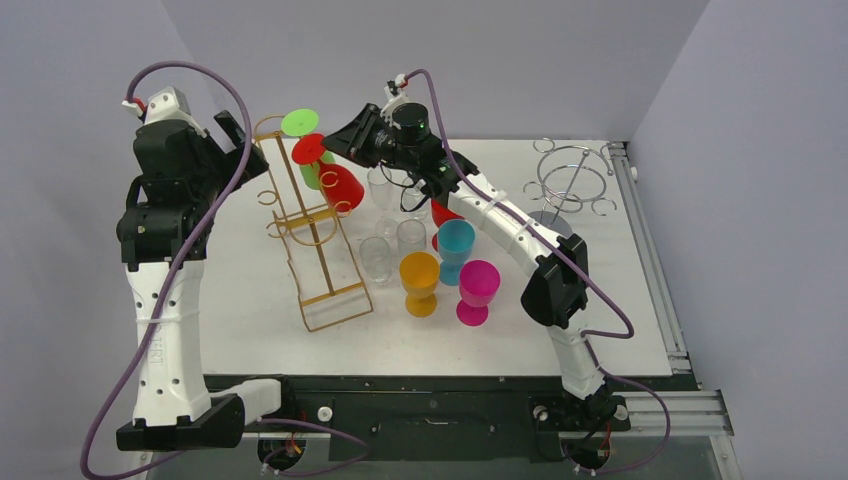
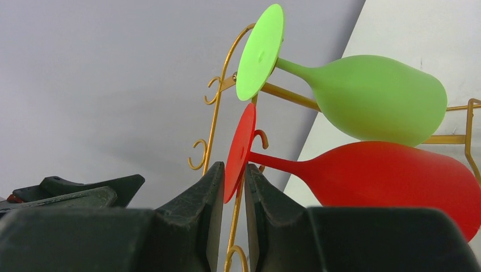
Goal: Take the wine glass off the wine glass rack
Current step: Pick up the wine glass from the wine rack.
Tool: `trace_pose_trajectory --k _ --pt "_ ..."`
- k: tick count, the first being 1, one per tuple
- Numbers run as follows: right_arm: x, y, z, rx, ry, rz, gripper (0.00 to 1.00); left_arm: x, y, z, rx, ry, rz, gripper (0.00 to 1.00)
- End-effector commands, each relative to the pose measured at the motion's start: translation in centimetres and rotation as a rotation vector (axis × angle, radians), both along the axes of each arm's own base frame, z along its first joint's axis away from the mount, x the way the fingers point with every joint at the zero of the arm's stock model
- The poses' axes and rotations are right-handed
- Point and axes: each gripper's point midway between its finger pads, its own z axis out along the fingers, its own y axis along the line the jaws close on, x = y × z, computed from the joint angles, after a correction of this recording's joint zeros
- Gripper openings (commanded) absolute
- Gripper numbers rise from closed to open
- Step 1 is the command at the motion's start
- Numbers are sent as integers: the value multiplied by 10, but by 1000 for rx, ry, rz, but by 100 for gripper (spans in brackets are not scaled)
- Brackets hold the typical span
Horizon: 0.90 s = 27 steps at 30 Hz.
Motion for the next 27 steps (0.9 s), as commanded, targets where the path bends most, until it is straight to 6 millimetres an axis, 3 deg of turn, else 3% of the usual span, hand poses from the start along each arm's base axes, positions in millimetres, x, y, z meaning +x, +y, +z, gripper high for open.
trace_pose_trajectory --k 1,23,27 --pt "0 3 16 36 -35 9 17 0 1 19 -6 -77 0 98" --pt "8 3 3 25 -3 0 16 2 1 18 -7 -78 -1 98" --pt "7 3 5 38 1 1 12 1 1 18 -7 -78 1 98"
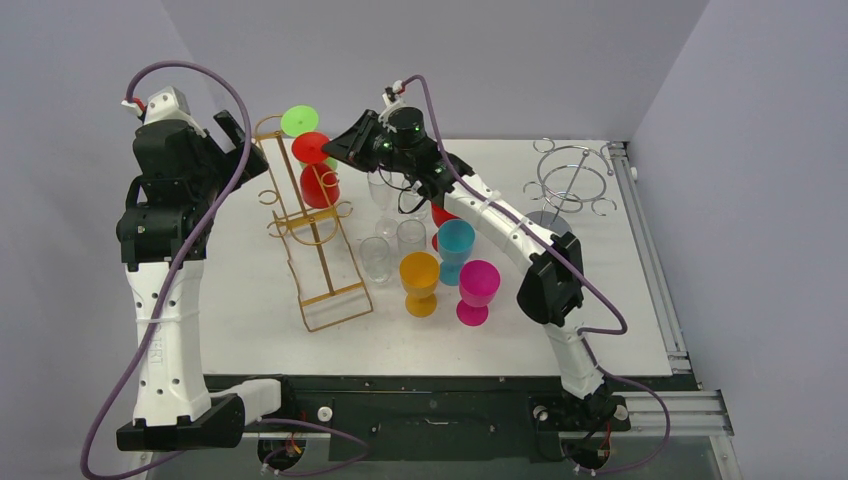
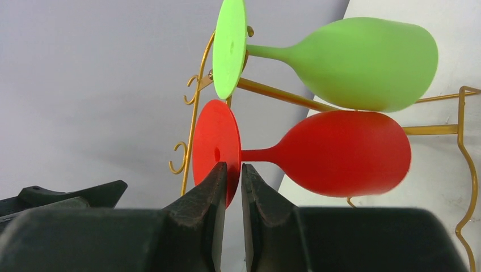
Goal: Take the wine glass off the wine glass rack
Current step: Pick up the wine glass from the wine rack.
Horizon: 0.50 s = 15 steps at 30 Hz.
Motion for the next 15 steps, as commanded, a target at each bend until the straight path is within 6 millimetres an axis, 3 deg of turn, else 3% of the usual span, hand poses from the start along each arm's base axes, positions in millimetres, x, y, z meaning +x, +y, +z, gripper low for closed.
trace_pose_trajectory --k 1,9,15 --pt "1 -2 29 63 -49 4 11 1 0 18 -6 -77 -1 98" --pt "-1 -8 43 85 -54 -17 0 0 1 19 -6 -81 -1 98" --pt "-4 -16 53 105 -53 -34 0 0 1 19 -6 -80 -1 98"
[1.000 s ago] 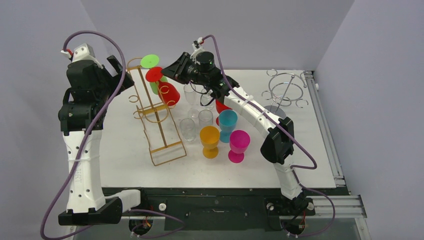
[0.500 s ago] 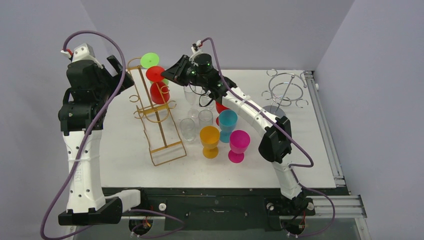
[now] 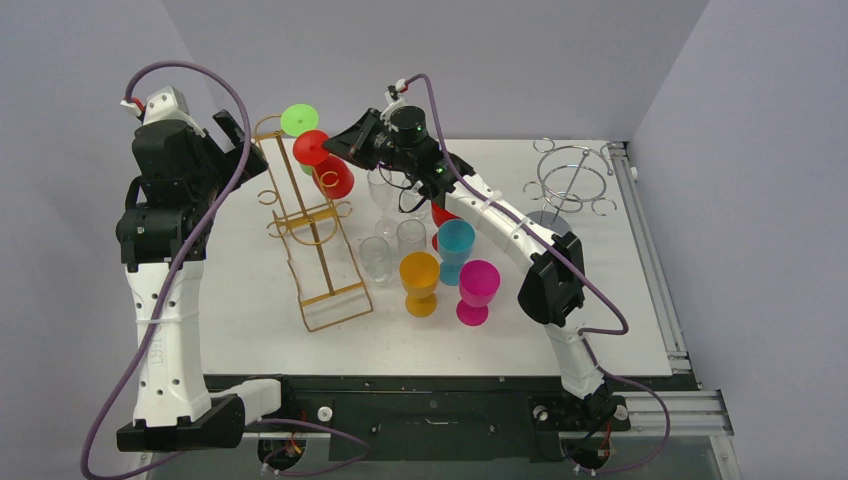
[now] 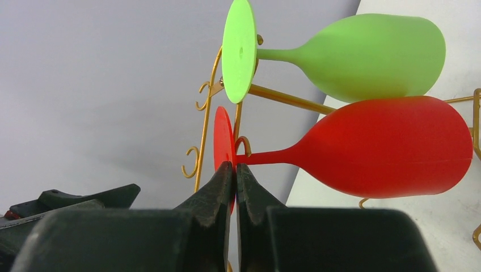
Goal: Take the wine glass off the wine glass rack
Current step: Pick up the wine glass from the wine rack.
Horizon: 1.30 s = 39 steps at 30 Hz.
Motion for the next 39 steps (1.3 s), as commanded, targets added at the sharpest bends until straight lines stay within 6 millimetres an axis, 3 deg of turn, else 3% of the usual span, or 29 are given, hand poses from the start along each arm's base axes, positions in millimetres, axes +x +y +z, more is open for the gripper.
trace_pose_trajectory --k 1,19,39 --pt "-8 -17 47 69 -57 -25 0 0 0 18 -6 -76 -3 98" --pt "-13 -33 75 185 -46 -38 0 1 -2 17 -18 -79 -16 98" --pt "-10 -53 84 215 -40 -87 0 3 -6 19 -31 -88 -31 98"
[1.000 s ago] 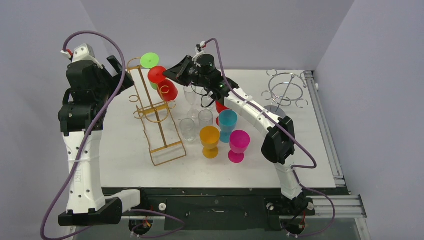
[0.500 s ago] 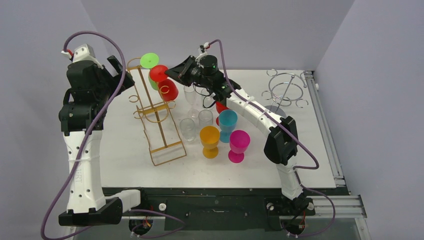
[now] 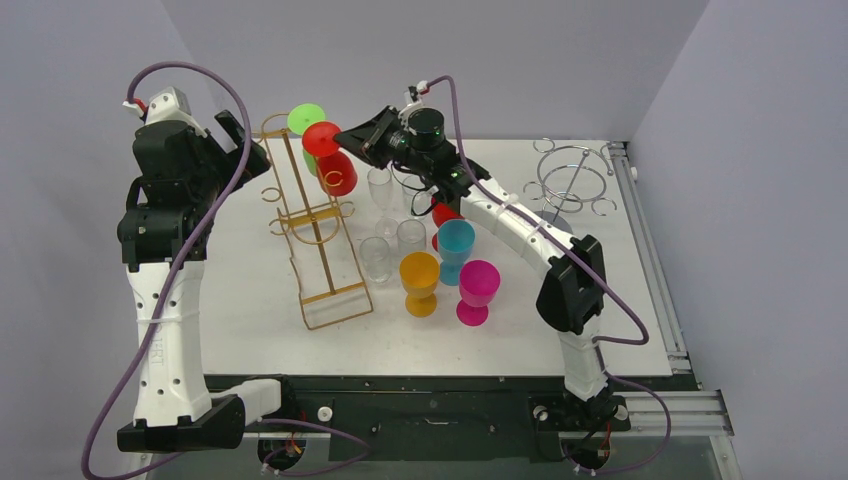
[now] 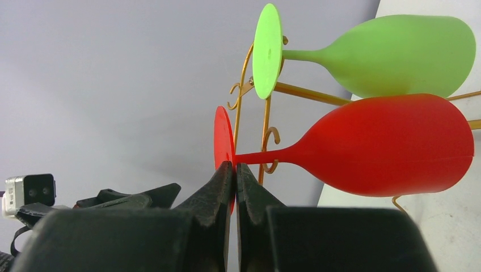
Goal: Take the wine glass off the wine glass rack
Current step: Pick up the wine glass from the wine rack.
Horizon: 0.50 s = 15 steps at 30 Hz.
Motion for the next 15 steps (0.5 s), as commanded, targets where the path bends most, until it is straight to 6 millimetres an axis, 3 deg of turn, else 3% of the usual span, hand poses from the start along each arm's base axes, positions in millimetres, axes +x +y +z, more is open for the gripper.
trace_pose_trajectory --k 1,15 --pt "-7 -25 63 98 -102 -44 0 1 0 21 -6 -81 -5 98" --pt "-6 -25 62 101 -101 -40 0 1 -1 22 -9 -85 -12 98"
